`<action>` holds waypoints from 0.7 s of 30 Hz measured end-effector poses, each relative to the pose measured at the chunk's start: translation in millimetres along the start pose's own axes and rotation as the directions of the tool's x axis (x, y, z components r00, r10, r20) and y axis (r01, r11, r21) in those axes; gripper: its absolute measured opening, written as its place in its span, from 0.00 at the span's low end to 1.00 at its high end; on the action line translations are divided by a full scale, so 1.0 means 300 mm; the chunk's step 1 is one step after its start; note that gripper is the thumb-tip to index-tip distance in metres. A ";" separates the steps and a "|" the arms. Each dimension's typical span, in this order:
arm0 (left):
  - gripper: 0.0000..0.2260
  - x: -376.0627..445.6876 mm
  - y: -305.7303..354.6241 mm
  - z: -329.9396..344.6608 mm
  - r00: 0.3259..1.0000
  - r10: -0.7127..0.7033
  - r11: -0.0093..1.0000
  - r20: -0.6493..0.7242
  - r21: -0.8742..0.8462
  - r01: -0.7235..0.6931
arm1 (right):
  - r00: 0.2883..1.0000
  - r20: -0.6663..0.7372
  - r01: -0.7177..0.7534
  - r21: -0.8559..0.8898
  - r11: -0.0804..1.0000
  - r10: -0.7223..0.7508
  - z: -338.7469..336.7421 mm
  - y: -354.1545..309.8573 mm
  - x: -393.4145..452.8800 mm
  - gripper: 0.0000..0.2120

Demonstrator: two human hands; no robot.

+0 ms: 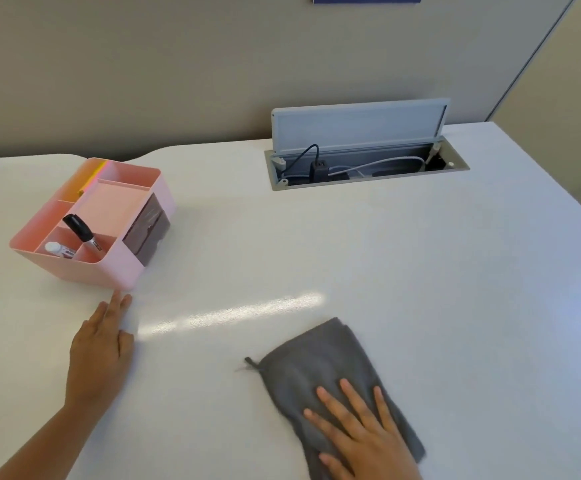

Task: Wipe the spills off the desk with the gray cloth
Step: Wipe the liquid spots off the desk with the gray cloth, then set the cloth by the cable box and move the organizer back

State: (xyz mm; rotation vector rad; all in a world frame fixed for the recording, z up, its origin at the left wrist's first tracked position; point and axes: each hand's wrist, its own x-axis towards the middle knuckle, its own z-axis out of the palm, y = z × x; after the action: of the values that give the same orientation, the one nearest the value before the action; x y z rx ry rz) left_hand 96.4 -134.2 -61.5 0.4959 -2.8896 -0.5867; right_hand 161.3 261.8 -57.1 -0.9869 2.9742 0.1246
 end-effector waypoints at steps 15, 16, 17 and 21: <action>0.18 0.001 0.049 -0.015 0.999 -0.050 0.991 -0.003 0.127 0.050 | 0.697 0.177 -0.712 0.286 0.641 0.695 -0.079 0.455 -0.218 0.33; 0.16 -0.006 0.080 -0.017 0.997 -0.053 0.989 -0.050 0.137 0.060 | 0.608 0.076 -0.761 0.341 0.553 0.790 -0.090 0.477 -0.228 0.31; 0.16 -0.020 0.122 -0.016 0.994 -0.049 0.992 -0.095 0.112 0.059 | 0.481 0.022 -0.817 0.374 0.439 0.876 -0.098 0.502 -0.238 0.28; 0.13 -0.196 0.425 0.055 0.993 0.003 0.985 -0.120 -0.173 -0.024 | 0.197 0.349 -0.915 0.402 0.043 0.916 -0.094 0.585 -0.253 0.30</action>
State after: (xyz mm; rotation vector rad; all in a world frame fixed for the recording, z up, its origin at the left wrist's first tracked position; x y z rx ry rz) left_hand 111.0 2.7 -30.1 0.4692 -2.6958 -0.7711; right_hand 117.9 445.2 -13.7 1.1320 2.7061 -0.7034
